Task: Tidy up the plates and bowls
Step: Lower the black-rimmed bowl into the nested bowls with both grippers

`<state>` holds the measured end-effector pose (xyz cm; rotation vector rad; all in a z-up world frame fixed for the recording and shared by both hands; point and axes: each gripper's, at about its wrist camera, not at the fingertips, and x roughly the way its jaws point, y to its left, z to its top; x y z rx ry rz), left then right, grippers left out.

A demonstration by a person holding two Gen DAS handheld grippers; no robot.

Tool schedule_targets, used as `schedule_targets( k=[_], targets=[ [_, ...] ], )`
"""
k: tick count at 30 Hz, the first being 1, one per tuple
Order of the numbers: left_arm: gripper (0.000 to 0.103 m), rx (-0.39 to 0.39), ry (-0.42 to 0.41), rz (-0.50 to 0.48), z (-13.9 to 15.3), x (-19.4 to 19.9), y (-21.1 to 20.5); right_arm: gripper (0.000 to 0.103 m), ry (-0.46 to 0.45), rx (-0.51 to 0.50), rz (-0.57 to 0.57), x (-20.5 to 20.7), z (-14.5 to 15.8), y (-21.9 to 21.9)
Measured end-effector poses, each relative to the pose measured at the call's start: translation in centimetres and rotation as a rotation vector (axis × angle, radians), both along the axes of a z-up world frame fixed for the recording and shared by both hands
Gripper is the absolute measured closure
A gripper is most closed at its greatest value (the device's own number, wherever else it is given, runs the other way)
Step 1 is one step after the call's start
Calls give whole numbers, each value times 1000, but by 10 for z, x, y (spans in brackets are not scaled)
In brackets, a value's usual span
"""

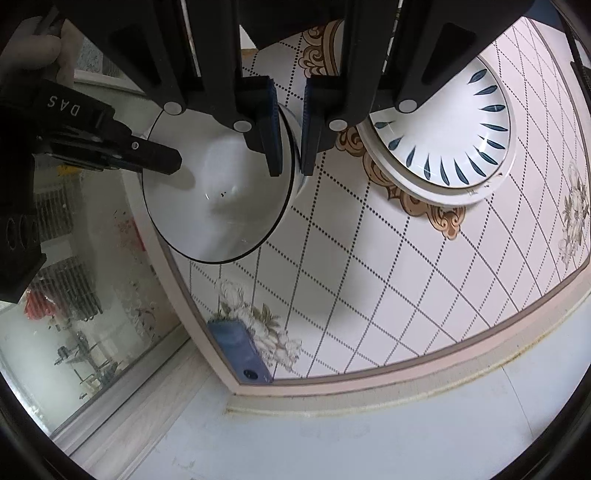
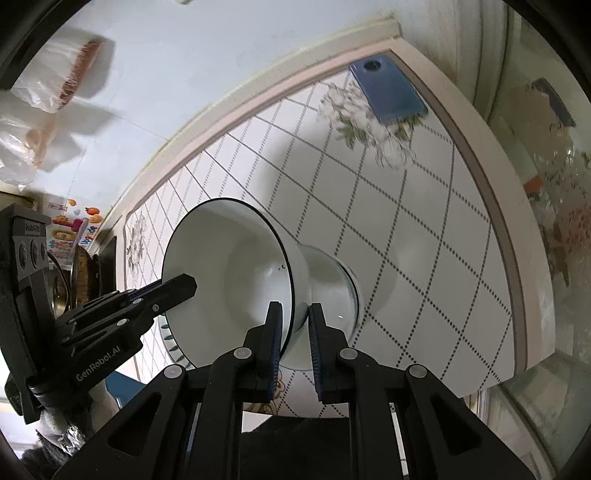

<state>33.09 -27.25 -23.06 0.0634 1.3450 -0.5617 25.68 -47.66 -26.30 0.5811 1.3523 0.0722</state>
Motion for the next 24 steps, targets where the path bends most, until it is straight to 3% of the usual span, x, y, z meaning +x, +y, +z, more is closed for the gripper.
schedule_targets(
  k=[15,24],
  targets=[
    [95,71,42,-48,-39,-1,-16,87,99,11,-2,-1,-54,0],
    [95,83,57,-59,-49,-1,-18,87,103,14,-8,1,-60,-5]
  ],
)
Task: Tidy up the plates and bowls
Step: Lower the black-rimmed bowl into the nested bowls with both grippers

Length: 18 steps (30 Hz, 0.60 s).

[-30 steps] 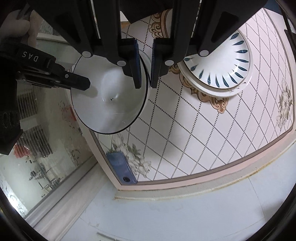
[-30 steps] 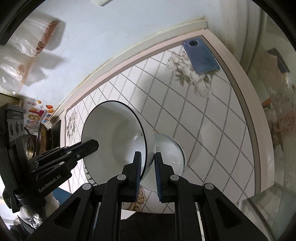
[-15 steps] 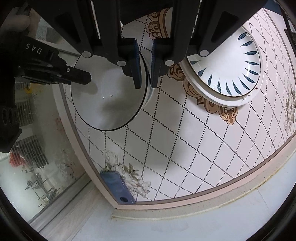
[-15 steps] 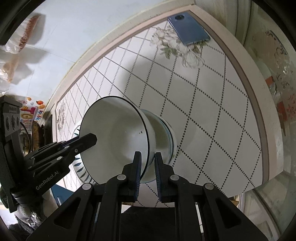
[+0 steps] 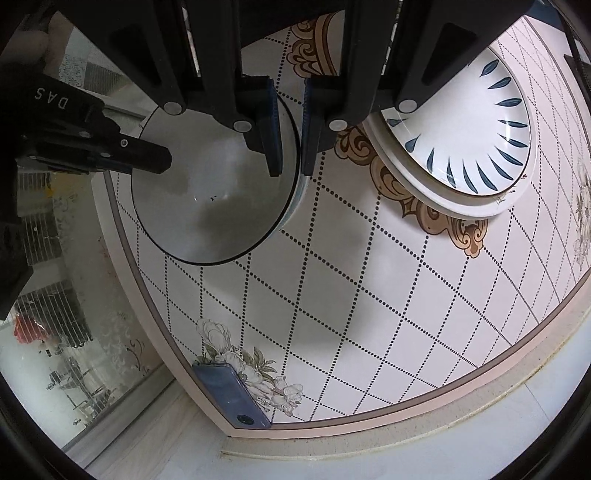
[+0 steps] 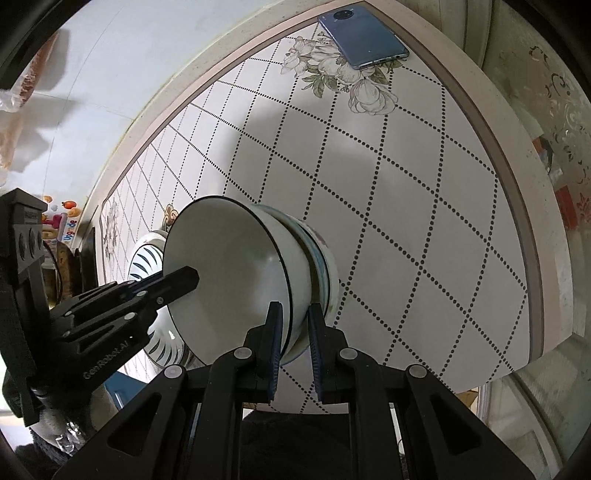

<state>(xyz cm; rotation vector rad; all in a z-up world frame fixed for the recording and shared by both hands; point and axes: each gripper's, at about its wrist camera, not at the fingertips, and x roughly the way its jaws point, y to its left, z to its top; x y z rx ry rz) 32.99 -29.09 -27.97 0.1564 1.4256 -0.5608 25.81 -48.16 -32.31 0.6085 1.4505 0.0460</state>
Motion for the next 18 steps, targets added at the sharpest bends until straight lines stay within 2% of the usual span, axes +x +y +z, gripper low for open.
schedule_targets(
  k=[8,12,15,16,18],
  targets=[
    [94,7,7,-1,4,2,0,84,6,0,-12,1,0,-2],
    [94,5,-25,0,24,-2,6,84,2,-5,-22,1,8,-4],
    [93,-2,-82,7,49,-6,18,83,-28,-38,-9,-3,26,0],
    [93,-2,-99,12,56,-7,21,81,-43,-55,0,-5,35,3],
    [91,-14,-138,24,74,-11,30,67,-77,-92,12,-10,57,9]
  ],
)
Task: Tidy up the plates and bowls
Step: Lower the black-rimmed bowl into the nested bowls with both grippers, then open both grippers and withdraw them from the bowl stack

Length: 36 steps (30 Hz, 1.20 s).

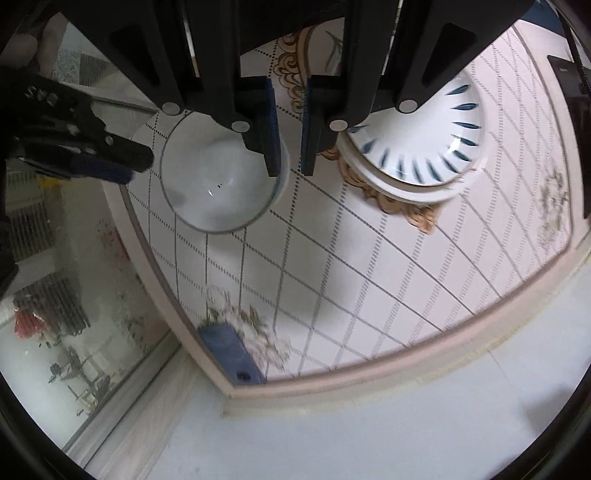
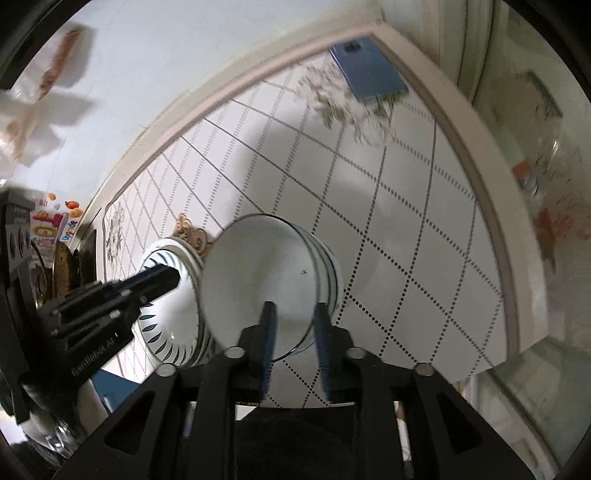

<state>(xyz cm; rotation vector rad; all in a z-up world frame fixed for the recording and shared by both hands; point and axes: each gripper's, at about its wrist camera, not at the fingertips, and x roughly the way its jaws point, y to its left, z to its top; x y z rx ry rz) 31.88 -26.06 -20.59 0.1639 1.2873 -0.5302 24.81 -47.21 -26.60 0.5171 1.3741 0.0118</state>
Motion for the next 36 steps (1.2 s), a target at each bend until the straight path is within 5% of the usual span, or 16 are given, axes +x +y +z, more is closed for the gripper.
schedule_targets(
  k=[2,5,8,16,21,25,36],
  targets=[
    [88,-12,-37,16,15,-5,9,48,-35,-37,4,-6,19,5],
    [80,-38,-66,31,33,-11,22,44,-88,-103,7,-17,47,13],
    [77,-61,-99,40,52,-20,34,28,-122,-123,-1,-28,68,17],
    [46,-110,-143,28,83,-41,45,17,-195,-168,-14,-61,117,27],
    [43,-149,-147,20,99,-54,48,14,-232,-184,-27,-77,138,30],
    [15,-169,-159,14,107,-60,47,12,-247,-199,-32,-85,149,33],
    [14,-141,-114,40,82,-46,36,11,-259,-194,-41,-82,144,24]
  ],
)
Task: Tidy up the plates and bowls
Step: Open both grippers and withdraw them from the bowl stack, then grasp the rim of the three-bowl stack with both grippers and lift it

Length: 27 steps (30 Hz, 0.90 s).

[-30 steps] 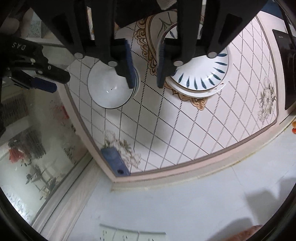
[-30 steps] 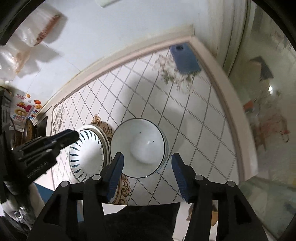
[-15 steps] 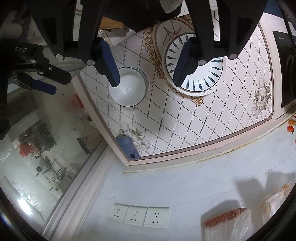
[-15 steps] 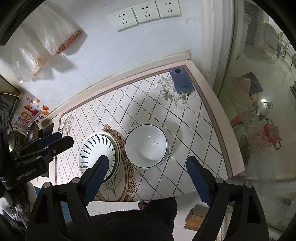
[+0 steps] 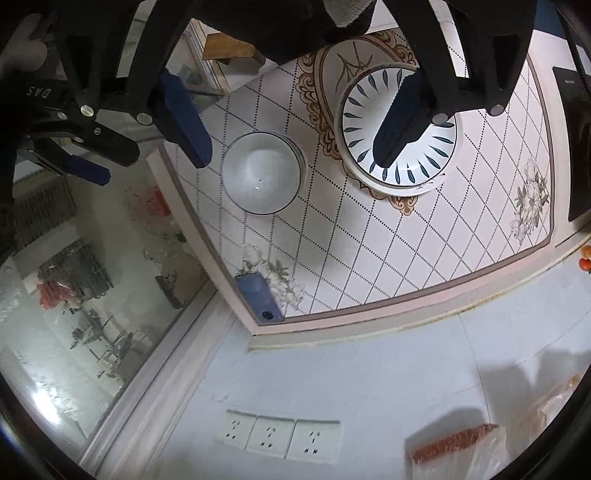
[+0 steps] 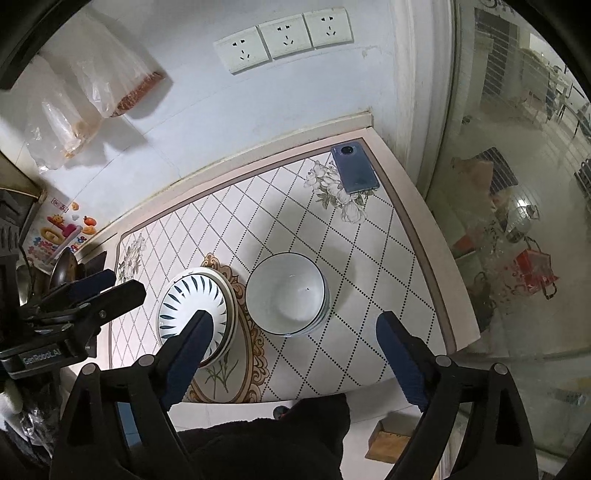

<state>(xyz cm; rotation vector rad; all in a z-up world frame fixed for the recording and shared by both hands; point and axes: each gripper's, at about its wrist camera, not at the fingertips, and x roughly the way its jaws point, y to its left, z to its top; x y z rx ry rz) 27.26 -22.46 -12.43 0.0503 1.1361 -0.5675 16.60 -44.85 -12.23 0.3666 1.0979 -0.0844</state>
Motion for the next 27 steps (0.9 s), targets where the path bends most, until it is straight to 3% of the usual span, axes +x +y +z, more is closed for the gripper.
schedule_targets(
  k=[7,15,21,27],
  targets=[
    [14,45,134,12,-64,32,-20,10,46,65,17,27,-49,-17],
    [14,96,328,39,-144,66,-41,10,173,244,31,69,-155,-40],
    [15,81,413,14,-175,81,-58,10,249,392,14,91,-226,-54],
    [20,74,465,-9,-195,87,-73,10,272,493,47,108,-260,-51]
  ],
)
